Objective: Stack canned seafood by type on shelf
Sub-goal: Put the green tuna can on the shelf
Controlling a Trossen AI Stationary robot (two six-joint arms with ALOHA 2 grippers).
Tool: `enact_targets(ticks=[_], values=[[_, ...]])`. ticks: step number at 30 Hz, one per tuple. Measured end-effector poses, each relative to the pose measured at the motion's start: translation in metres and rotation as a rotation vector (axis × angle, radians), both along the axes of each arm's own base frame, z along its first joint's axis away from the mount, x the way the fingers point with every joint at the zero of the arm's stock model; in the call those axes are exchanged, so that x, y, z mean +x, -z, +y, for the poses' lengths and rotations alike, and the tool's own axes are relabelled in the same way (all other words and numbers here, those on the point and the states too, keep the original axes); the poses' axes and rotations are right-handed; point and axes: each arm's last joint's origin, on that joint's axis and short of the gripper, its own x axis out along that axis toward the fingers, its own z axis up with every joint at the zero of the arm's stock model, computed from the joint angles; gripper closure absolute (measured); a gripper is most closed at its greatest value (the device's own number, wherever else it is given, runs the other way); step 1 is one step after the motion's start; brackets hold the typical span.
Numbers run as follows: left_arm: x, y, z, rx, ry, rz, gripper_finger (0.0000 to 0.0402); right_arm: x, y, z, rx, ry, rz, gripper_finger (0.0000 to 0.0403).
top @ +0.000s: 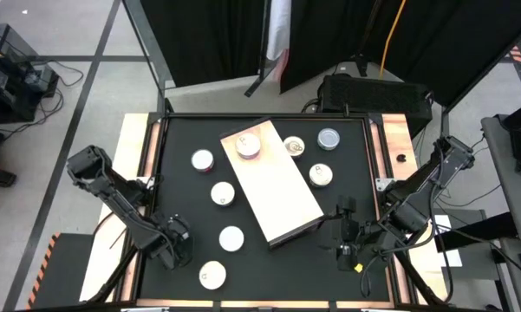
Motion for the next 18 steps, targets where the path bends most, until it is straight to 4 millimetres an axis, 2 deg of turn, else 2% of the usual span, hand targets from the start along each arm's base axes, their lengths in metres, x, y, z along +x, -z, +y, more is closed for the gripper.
enact_targets(ticks=[11,18], values=[[-0.011,0.000,-0.014,0.015,-0.092,-0.091,0.0398,0.000,0.000,0.000,0.000,0.000,0.000,0.0064],[-0.013,-0.011,-0.029,-0.052,-0.078,-0.079,0.0398,0.000,0.000,0.000,0.000,0.000,0.000,0.0064]])
